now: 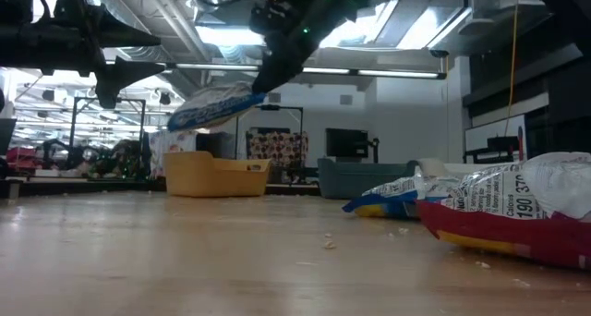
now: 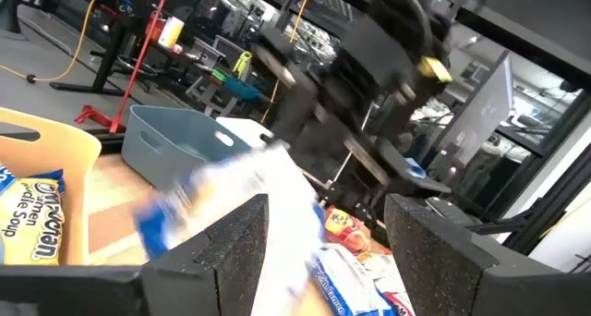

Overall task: Sort Maruchan noodles
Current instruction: Put the left blue noodle pack into the yellow bin

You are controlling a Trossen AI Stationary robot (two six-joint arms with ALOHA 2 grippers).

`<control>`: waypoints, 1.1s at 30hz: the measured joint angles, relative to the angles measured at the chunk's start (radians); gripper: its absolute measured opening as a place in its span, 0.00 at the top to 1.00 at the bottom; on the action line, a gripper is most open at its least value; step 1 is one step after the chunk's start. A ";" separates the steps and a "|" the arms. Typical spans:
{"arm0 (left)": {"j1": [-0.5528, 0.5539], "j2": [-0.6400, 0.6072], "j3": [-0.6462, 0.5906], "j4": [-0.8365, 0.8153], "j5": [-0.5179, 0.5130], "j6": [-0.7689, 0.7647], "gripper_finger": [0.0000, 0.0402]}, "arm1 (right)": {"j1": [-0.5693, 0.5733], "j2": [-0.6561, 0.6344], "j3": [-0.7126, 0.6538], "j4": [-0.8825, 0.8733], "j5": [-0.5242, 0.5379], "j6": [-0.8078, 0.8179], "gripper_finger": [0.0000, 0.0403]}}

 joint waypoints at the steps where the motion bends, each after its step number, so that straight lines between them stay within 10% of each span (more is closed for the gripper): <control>1: 0.000 0.000 0.000 0.000 0.000 0.001 0.47 | -0.018 0.000 0.011 0.000 0.000 -0.016 1.00; 22: 0.000 0.000 0.000 0.000 -0.022 0.004 0.47 | -0.242 0.038 0.033 0.204 -0.169 -0.639 1.00; 33: 0.000 0.000 0.000 -0.002 -0.076 0.007 0.47 | -0.257 0.211 0.195 0.249 -0.248 -0.696 1.00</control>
